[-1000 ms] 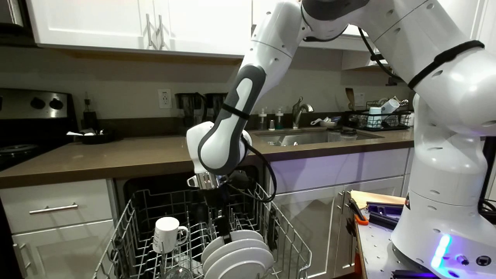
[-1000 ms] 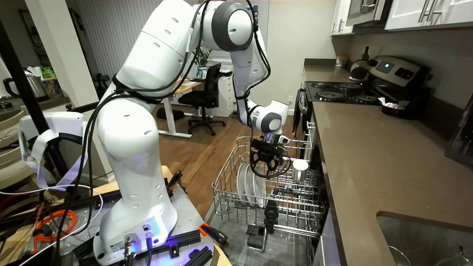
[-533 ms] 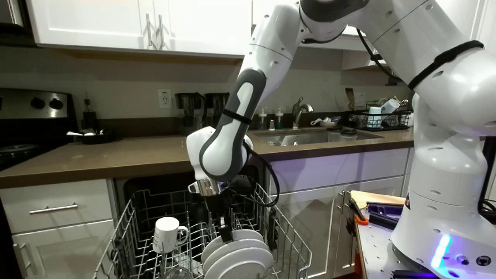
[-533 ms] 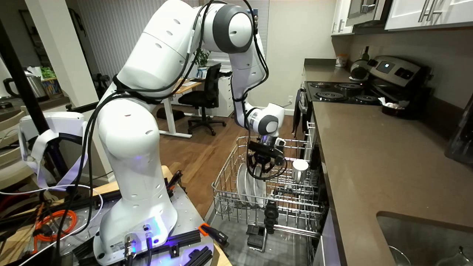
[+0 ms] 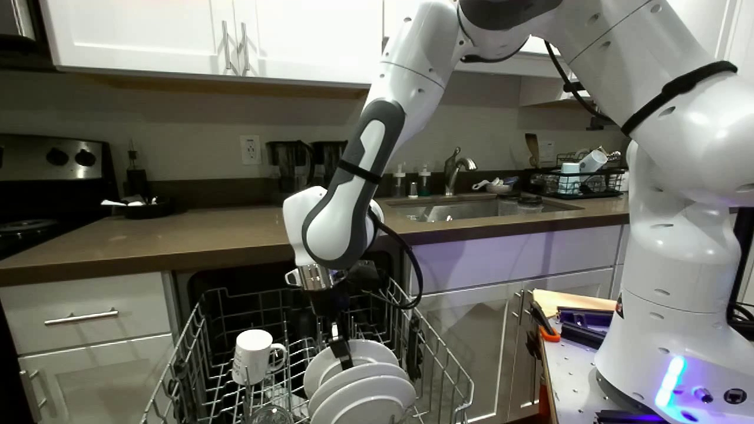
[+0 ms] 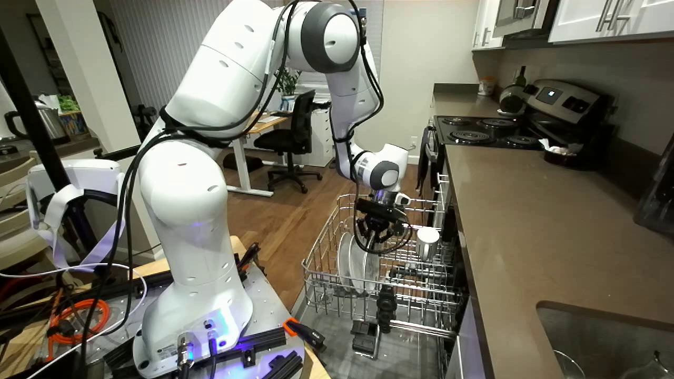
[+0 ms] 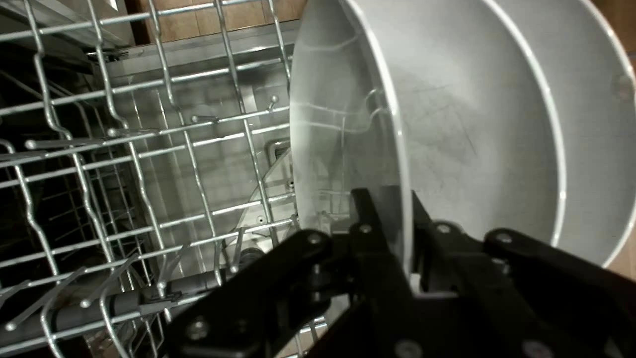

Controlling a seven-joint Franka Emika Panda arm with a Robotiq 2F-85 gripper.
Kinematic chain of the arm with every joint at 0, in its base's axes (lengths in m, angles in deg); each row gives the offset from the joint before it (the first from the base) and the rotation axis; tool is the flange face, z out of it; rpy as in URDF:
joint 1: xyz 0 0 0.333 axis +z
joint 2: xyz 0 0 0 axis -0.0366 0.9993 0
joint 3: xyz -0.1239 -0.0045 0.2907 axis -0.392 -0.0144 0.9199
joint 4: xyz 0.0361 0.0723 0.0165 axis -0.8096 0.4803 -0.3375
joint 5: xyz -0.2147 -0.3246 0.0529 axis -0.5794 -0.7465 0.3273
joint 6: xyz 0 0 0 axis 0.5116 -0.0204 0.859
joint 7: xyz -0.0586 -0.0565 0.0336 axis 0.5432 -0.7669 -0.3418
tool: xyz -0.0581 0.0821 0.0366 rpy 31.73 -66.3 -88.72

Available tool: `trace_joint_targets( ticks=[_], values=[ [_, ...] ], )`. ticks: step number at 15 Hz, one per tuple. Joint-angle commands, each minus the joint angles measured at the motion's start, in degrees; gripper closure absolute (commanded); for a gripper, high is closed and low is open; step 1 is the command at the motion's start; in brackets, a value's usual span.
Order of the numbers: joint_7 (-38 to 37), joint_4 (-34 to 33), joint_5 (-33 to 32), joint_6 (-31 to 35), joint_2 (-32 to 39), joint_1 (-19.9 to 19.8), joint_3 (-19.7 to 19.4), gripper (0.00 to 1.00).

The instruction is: Remove the plate from the dishwasher and put it on the counter top

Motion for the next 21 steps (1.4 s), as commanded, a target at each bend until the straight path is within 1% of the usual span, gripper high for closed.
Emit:
trace_joint_targets(
  ticks=[1, 7, 12, 17, 21],
  values=[
    [-2.7, 1.7, -1.4, -0.2, -3.0, 0.7, -0.3, 0.96],
    [-1.5, 2.5, -0.1, -3.7, -5.5, -0.2, 0.9, 0.96],
    [-1.7, 5.6, -0.6, -3.5, -8.9, 0.3, 0.9, 0.96],
    [-1.1, 8.7, 0.4, -4.5, -12.9, 0.1, 1.9, 0.96],
    [-0.2, 10.0, 1.6, -6.2, -16.1, -0.2, 2.9, 0.96]
  ],
)
